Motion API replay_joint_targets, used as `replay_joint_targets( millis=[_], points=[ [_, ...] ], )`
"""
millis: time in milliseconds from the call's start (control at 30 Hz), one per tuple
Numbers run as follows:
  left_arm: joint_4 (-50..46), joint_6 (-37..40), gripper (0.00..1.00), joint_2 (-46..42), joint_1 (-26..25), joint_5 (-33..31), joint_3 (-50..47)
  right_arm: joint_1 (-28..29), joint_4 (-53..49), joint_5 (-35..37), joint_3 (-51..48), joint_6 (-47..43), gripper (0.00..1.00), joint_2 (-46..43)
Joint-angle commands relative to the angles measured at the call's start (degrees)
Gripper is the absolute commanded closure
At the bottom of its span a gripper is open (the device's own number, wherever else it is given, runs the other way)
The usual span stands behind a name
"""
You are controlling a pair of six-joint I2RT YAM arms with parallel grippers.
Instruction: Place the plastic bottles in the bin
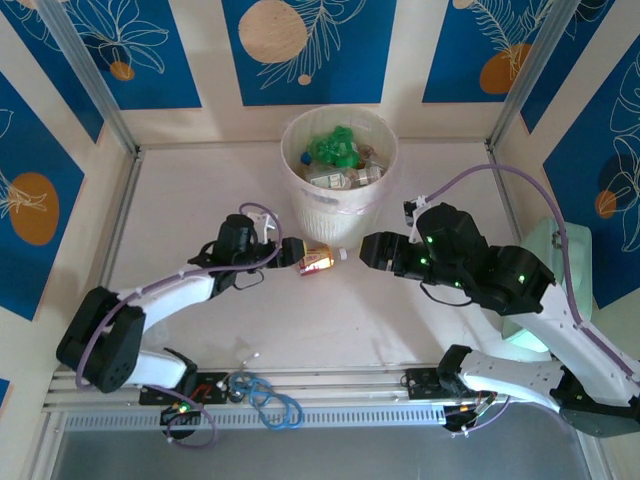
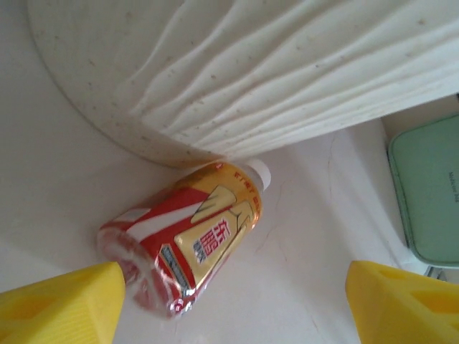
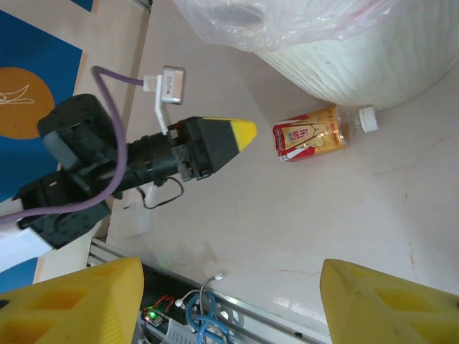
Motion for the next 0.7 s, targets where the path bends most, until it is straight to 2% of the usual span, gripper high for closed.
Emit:
replay_joint_targets(
  millis=[0,233,667],
  points=[
    [12.9,-2.5,0.2,4.2,0.4,3.4,-1.2,0.4,0.1,1.3,-0.7,1.4,0.34,-0.7],
    [18.3,-4.7,0.22,10.7,0.1,4.8,-1.8,0.5,-0.1,1.2,0.1,1.0,0.34,-0.7],
    [17.4,-3.3,0.23,8.1,-3.7,6.0,-5.9,0.4,-0.2,1.5,-0.2,0.7,0.34,-1.0]
  ],
)
